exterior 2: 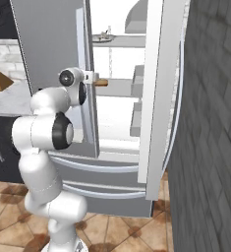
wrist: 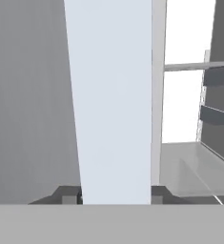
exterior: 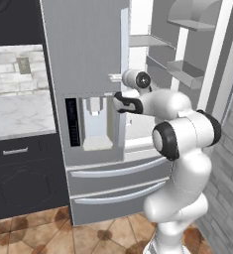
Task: Retrieve the fish from the fridge and place it on the saucepan with marinade on the stove.
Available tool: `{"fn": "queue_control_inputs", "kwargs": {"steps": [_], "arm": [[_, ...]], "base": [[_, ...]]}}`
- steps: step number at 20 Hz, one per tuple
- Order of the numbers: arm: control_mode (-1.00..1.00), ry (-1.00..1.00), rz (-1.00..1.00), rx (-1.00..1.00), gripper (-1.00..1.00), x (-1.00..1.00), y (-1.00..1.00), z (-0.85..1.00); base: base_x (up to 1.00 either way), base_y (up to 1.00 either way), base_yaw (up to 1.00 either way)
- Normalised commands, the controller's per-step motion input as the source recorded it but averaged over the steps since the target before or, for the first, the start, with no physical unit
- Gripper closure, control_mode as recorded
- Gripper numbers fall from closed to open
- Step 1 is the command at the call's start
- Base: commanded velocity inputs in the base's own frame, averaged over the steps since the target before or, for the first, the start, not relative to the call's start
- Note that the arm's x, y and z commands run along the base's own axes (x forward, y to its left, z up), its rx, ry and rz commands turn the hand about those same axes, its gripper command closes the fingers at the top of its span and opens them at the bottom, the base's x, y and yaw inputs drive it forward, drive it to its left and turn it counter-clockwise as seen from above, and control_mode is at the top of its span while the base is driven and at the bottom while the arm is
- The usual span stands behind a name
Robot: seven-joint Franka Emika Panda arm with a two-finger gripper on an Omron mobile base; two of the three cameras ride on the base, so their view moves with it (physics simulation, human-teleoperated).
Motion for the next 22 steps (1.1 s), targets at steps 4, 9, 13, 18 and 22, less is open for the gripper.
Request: {"fn": "queue_control_inputs", "kwargs": {"steps": [4,9,13,18,22], "arm": [[-1.0,0.01,0.0,0.01,1.0,-0.91,0.97,0.07],[-1.0,0.0,-0.06,0.0,1.0,-1.0,1.0,0.0],[-1.0,0.0,-0.16,0.0,1.0,-1.0,1.0,0.0],[-1.0,0.0,-0.22,0.0,1.0,-0.99,1.0,0.0],[-1.0,0.0,-0.15,-0.07,-1.0,-0.46,0.98,-0.3]], "base": [[0.0,0.0,0.0],[0.0,0.0,0.0],[0.0,0.0,0.0],[0.0,0.0,0.0],[0.0,0.0,0.0]]}}
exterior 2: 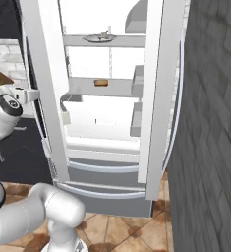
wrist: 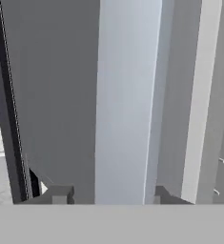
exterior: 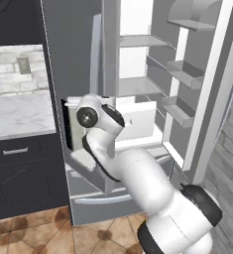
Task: Retrieve the fish from the fridge and place it on the saucepan with marinade on the stove.
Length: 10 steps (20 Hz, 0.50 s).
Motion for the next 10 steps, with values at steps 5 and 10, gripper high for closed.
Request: {"fn": "queue_control_inputs", "kwargs": {"steps": [5,10], "arm": [[-1.0,0.04,0.0,-0.01,-1.0,-0.34,0.08,-0.13],[-1.0,0.08,0.0,0.02,-1.0,-1.0,-0.07,-0.08]], "base": [[0.0,0.0,0.0],[0.0,0.0,0.0]]}}
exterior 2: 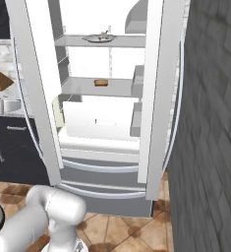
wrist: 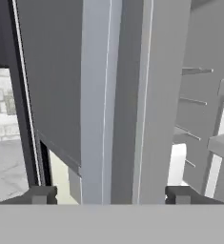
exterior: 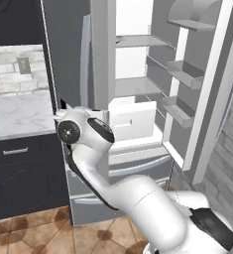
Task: Retrieve the fish from the fridge and place it on the saucepan with marinade on the stove.
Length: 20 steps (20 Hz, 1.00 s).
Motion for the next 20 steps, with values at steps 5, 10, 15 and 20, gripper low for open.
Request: {"fn": "queue_control_inputs", "kwargs": {"steps": [5,10,15,20], "arm": [[-1.0,0.11,0.03,0.13,-1.0,-0.97,-0.55,0.2],[-1.0,0.16,0.01,0.21,-1.0,-1.0,-0.93,0.26],[-1.0,0.21,0.01,0.21,-1.0,-0.89,-1.0,0.19],[-1.0,0.16,0.11,0.2,-1.0,-0.21,-0.97,0.2]], "base": [[0.0,0.0,0.0],[0.0,0.0,0.0],[0.0,0.0,0.0],[0.0,0.0,0.0]]}}
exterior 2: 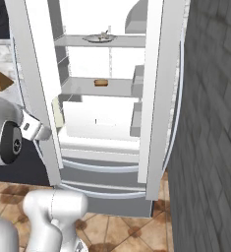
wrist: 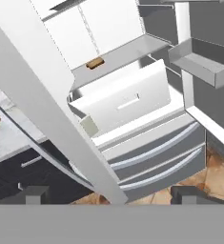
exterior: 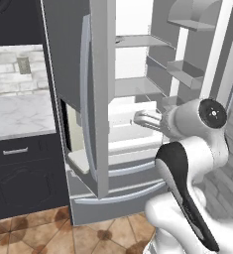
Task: Retrieve the fish from the fridge and place it on the saucepan with marinade on the stove.
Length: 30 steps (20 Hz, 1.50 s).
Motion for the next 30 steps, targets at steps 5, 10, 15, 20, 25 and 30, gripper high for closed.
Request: {"fn": "queue_control_inputs", "kwargs": {"steps": [5,10,15,20,25,30], "arm": [[-1.0,0.01,0.25,0.19,-1.0,0.01,-0.78,0.16],[-1.0,0.0,0.08,0.01,-1.0,0.33,-0.07,0.0],[-1.0,0.0,0.0,0.0,-1.0,0.8,0.0,0.0],[-1.0,0.0,0.0,0.0,-1.0,0.94,0.02,0.0],[-1.0,0.0,0.01,0.0,-1.0,0.84,0.19,0.0],[-1.0,0.01,0.15,0.0,-1.0,0.41,0.33,0.0]], "base": [[0.0,0.0,0.0],[0.0,0.0,0.0],[0.0,0.0,0.0],[0.0,0.0,0.0],[0.0,0.0,0.0],[0.0,0.0,0.0]]}}
